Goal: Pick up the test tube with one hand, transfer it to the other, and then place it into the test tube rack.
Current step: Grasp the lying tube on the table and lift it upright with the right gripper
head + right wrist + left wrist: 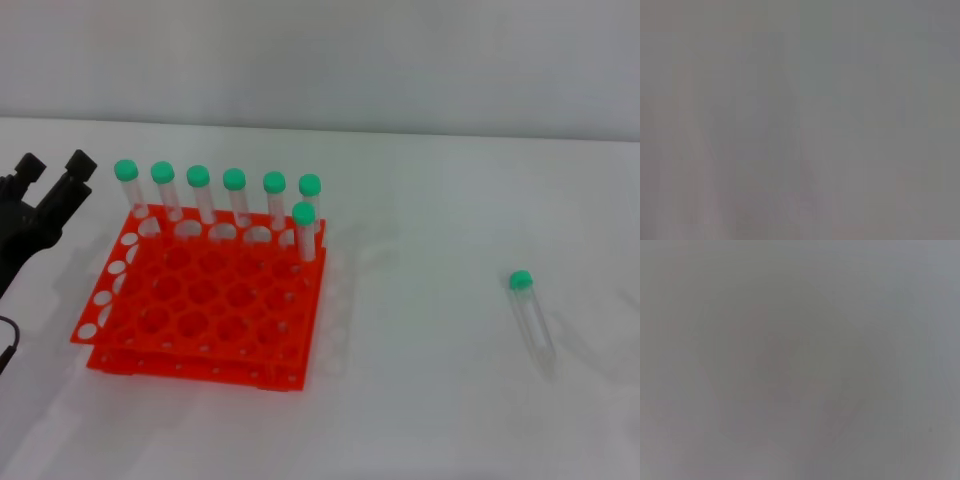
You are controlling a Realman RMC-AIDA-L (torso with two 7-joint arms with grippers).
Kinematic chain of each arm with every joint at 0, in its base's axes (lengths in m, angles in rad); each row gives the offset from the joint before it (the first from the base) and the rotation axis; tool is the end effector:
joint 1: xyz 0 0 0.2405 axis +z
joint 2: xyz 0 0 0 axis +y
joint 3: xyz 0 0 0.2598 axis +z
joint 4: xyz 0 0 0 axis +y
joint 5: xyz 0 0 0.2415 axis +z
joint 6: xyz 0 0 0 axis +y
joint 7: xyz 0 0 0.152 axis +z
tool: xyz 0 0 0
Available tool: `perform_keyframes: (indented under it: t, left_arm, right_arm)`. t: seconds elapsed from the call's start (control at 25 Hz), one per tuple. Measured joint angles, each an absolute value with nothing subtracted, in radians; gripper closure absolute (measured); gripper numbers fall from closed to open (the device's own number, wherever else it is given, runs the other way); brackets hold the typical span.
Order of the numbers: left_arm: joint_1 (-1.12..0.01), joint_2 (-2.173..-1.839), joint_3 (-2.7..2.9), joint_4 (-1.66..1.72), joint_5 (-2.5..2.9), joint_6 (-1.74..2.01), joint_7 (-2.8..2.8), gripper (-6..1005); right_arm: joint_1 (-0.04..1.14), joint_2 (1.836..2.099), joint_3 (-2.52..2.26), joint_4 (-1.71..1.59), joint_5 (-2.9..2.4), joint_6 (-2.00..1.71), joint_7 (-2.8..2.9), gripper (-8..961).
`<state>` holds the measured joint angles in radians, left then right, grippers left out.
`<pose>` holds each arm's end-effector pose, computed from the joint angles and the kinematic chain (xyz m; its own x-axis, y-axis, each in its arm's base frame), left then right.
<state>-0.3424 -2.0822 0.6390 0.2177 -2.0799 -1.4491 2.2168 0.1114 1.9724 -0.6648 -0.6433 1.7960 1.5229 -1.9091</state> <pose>-0.3589 0.3212 0.0180 0.3326 -0.0245 0.9428 0.8650 -0.3903 -0.3153 0.3945 0.2708 0.1128 0.5573 -0.1181 -0.8219 -0.7498 -0.4968 -0.4370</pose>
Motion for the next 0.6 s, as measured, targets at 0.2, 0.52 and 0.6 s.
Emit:
perform_keyframes:
  t: [0.2, 0.52, 0.6]
  left_arm:
    - [-0.339, -2.080, 0.638, 0.218, -2.082, -1.464, 2.219, 120]
    - [-0.337, -2.080, 0.637, 0.218, -2.083, -1.457, 2.219, 120]
    - [-0.337, -2.080, 0.637, 0.218, -2.083, -1.457, 2.217, 120]
  right_arm:
    - [0.135, 2.001, -0.698, -0.897, 1.608, 1.443, -1.641, 97]
    - [0.160, 2.004, -0.865, -1.223, 1.370, 1.369, -1.185, 100]
    - [0.160, 2.004, -0.920, -1.303, 1.292, 1.338, -1.081, 100]
